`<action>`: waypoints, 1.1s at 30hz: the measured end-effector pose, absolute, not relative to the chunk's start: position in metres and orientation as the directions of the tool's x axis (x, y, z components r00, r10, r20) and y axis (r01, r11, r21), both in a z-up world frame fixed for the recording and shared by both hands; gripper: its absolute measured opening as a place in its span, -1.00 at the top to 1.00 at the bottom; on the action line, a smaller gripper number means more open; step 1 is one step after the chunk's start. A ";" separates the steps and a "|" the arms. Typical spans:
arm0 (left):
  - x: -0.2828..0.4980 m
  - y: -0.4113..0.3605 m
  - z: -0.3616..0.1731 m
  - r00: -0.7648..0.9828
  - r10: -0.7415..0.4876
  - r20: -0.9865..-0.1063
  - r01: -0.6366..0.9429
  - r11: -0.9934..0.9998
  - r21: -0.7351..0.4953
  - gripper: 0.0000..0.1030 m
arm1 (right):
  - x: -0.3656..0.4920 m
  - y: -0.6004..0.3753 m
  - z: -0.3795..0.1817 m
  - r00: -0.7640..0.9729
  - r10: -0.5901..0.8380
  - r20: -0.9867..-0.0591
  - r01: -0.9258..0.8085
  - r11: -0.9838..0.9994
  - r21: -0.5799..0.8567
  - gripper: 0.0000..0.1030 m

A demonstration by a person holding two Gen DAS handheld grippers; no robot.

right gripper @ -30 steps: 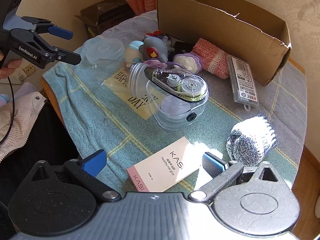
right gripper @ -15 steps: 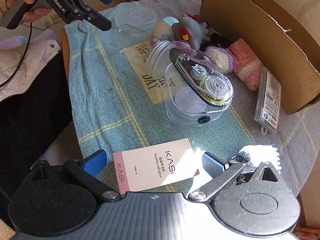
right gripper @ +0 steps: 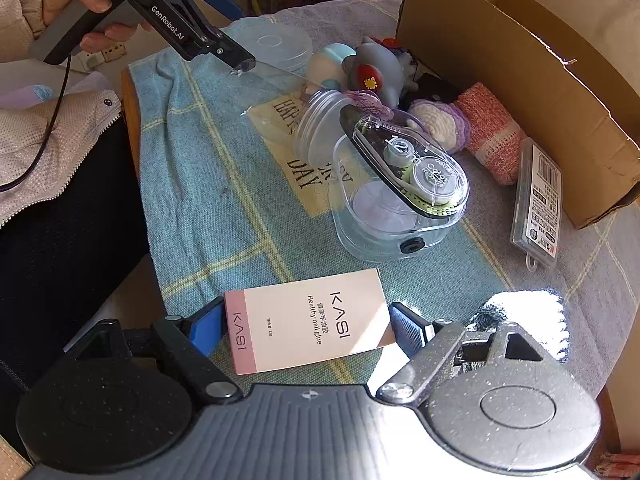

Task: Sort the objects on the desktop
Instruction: 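Grasp the clear lid with the left gripper and lift it toward the box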

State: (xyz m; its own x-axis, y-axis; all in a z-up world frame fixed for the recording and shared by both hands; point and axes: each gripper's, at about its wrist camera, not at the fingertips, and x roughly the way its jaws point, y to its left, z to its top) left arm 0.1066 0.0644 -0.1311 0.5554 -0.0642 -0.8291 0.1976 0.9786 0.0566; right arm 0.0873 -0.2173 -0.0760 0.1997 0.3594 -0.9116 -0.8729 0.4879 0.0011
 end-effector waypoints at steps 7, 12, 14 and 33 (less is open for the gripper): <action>0.121 0.067 -0.147 0.549 -0.065 -0.834 0.180 0.983 0.043 -0.99 | 0.090 -0.216 -0.072 0.199 0.386 -0.901 -0.855 0.517 0.033 -0.72; 0.123 0.070 -0.150 0.555 -0.083 -0.827 0.171 0.985 0.017 -0.98 | 0.090 -0.214 -0.074 0.199 0.383 -0.902 -0.847 0.530 0.038 -0.72; 0.123 0.072 -0.150 0.557 -0.095 -0.825 0.178 0.984 0.007 -0.91 | 0.091 -0.215 -0.074 0.202 0.382 -0.902 -0.844 0.535 0.037 -0.72; 0.125 0.066 -0.095 0.587 -0.113 -0.801 0.191 0.982 0.002 -0.73 | 0.099 -0.217 -0.034 0.320 0.394 -0.862 -0.777 0.630 -0.001 -0.72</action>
